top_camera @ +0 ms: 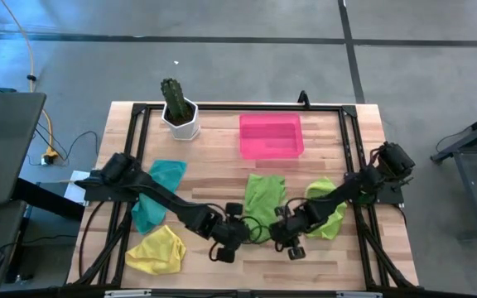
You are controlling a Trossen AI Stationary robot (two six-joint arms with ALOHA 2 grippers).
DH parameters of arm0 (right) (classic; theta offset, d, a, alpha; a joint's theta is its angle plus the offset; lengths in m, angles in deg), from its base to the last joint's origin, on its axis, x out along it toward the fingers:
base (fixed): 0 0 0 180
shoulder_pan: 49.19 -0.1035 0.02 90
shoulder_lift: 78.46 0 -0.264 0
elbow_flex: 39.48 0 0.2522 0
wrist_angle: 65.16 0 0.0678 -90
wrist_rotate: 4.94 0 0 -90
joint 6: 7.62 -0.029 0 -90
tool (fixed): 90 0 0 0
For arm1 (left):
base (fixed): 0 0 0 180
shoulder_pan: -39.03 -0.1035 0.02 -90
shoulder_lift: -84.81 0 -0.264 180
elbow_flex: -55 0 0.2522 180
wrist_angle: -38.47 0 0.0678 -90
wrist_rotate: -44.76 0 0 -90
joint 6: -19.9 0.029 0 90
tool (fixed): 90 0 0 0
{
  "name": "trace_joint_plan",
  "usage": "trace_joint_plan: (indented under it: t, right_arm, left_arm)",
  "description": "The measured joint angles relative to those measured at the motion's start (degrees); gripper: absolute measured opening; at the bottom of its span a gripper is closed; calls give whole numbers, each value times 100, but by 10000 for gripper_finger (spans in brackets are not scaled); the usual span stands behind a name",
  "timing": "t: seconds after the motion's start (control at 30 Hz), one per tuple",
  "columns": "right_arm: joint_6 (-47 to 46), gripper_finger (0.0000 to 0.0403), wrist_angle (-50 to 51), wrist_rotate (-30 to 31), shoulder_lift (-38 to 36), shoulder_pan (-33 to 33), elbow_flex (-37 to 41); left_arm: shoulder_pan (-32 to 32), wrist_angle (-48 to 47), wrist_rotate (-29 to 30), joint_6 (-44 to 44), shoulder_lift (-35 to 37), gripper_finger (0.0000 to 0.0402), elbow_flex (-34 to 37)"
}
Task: Roll microfiber towels into tight, uniform cylinder then place into a basket
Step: Roll the green microfiber cloth
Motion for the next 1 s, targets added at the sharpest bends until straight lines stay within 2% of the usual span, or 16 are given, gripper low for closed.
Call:
trace_joint_plan:
  t: [0.23, 0.43, 0.57, 0.9, 1.0]
  right_arm:
    - [-420, 106, 495, 12, 0, -205, 0]
    - [-551, 106, 669, 16, 0, -233, 0]
    - [-551, 106, 674, 17, 0, -231, 0]
    - [-553, 106, 710, 18, 0, -231, 0]
    - [-553, 106, 718, 18, 0, -231, 0]
  left_arm:
    - [-224, 496, -190, 819, -290, 115, 0]
    - [-427, 580, -1223, 956, -417, 115, 0]
    - [-470, 536, -1563, 921, -472, 115, -3]
    - [-411, 423, -1594, 810, -468, 113, -4]
    - [-409, 408, -1417, 696, -468, 96, -4]
